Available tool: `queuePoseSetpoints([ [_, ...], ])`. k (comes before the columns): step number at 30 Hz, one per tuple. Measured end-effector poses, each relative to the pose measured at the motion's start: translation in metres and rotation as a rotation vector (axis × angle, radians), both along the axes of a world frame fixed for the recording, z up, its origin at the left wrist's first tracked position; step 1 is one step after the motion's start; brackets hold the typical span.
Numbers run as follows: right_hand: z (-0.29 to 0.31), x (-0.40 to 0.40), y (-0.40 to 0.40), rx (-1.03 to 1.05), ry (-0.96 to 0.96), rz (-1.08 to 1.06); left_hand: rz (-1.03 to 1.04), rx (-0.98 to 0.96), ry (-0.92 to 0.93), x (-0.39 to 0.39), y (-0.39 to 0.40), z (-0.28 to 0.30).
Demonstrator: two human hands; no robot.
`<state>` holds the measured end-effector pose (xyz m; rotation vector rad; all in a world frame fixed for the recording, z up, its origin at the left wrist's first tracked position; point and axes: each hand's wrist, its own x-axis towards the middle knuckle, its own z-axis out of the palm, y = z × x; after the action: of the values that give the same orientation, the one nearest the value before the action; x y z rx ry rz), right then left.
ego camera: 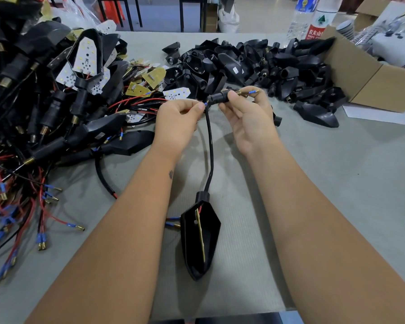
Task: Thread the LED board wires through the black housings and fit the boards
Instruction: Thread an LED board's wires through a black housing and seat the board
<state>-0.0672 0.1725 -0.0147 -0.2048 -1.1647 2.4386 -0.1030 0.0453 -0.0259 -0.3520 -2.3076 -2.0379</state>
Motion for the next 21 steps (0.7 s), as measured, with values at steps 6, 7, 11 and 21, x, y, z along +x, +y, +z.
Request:
queuePoseSetpoints([
  [6, 0.0016, 0.0012, 0.0003, 0.044, -0.008, 0.074, 0.009, -0.006, 0.031, 0.0003, -0.0010, 0.0008],
  [7, 0.0016, 0.0011, -0.0001, 0.044, -0.018, 0.083, 0.014, 0.007, 0.039, 0.0003, -0.0014, 0.0010],
  [11, 0.0004, 0.0010, -0.0004, 0.000, -0.061, 0.119, 0.018, 0.107, 0.040, 0.0017, -0.0033, 0.0003],
  [21, 0.0015, 0.0010, 0.0028, -0.039, -0.067, 0.071, 0.095, 0.094, -0.012, 0.0036, 0.0034, 0.0001],
])
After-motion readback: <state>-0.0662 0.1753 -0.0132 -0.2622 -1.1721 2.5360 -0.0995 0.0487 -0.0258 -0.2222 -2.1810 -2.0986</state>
